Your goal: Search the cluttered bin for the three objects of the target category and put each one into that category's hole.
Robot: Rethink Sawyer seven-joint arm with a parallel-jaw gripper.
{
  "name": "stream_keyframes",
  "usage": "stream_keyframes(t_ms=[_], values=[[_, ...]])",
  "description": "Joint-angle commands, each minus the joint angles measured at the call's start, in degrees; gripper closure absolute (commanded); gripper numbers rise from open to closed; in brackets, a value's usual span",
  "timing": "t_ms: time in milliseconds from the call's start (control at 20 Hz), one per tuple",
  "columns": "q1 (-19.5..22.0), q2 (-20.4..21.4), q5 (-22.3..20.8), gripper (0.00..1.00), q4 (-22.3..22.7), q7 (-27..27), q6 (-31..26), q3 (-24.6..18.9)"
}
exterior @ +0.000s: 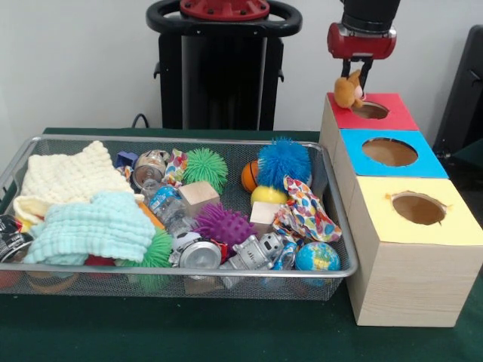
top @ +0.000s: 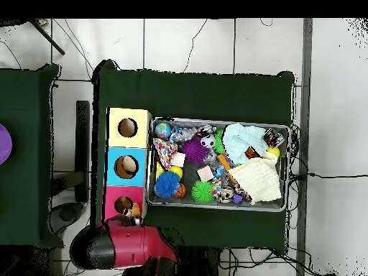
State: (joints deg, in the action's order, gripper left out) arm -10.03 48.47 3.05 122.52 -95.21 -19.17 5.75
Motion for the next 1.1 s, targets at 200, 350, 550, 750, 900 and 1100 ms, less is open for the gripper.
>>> stream_keyframes(t_ms=[200, 350, 550, 750, 900, 1100], values=[[2.63, -0.22, 4.02, 1.00, -5.36, -11.37, -3.06, -1.77], [2.13, 0.56, 4.22, 1.00, -6.32, -11.21, -5.42, -1.29], [1.56, 0.93, 4.23, 1.00, -7.17, -11.19, -7.02, -0.63], [1.27, 1.23, 4.20, 1.00, -7.56, -11.21, -7.94, -0.43], [1.06, 1.43, 4.16, 1.00, -8.12, -11.34, -9.09, -0.21], [0.77, 1.19, 4.25, 1.00, -8.62, -11.73, -9.39, -0.27]])
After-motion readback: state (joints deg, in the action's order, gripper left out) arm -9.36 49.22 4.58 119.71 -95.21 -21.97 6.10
